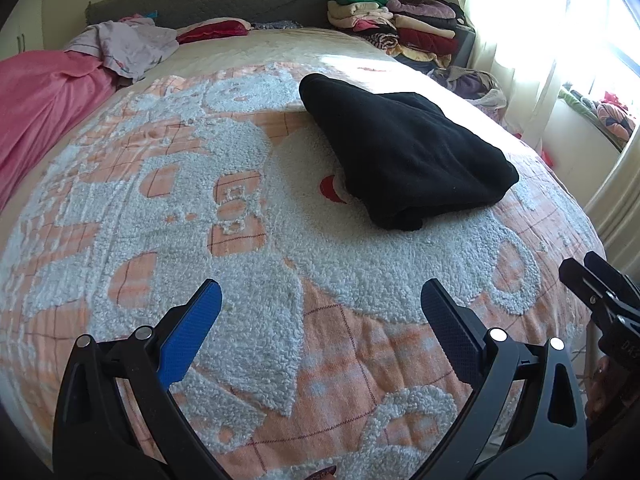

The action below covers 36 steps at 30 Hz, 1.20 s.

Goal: Fold small clothes

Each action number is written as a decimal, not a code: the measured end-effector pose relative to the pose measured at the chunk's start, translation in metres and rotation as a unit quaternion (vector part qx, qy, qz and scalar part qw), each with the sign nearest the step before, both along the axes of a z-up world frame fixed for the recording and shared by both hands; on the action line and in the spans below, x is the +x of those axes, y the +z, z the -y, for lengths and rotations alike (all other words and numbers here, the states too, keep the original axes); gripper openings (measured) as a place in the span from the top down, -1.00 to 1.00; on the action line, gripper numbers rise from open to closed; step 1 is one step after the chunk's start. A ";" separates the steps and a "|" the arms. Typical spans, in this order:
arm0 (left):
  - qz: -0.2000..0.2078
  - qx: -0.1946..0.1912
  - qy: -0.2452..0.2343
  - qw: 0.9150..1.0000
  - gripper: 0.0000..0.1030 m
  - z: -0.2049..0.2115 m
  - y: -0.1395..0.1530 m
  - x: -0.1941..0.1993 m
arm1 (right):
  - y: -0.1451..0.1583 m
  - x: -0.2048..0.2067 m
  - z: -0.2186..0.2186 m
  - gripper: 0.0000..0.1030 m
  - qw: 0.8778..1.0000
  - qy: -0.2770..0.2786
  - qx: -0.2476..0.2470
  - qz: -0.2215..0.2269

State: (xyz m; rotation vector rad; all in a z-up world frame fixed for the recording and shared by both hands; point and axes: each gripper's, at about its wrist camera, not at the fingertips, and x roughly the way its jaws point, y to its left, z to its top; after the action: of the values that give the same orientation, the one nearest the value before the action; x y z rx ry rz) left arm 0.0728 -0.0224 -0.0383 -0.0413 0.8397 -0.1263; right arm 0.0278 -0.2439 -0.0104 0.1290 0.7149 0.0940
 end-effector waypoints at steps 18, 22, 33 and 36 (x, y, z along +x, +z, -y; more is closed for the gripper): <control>-0.009 0.008 0.021 1.000 -0.82 -0.002 -0.009 -0.001 | -0.006 0.000 -0.009 -0.91 1.000 0.011 -0.010 -0.007; -0.010 0.010 0.023 1.000 -0.82 -0.003 -0.010 -0.001 | -0.006 -0.001 -0.009 -0.91 1.000 0.011 -0.009 -0.008; -0.009 0.008 0.024 1.000 -0.82 -0.006 -0.010 -0.001 | -0.007 -0.001 -0.012 -0.91 1.000 0.014 -0.007 -0.011; -0.008 0.009 0.025 1.000 -0.82 -0.006 -0.010 -0.002 | -0.007 -0.001 -0.014 -0.91 1.000 0.015 -0.008 -0.011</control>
State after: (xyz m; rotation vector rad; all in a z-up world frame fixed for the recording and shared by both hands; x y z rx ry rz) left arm 0.0711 -0.0163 -0.0482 -0.0470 0.8547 -0.0712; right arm 0.0265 -0.2303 -0.0171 0.1041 0.7401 0.1156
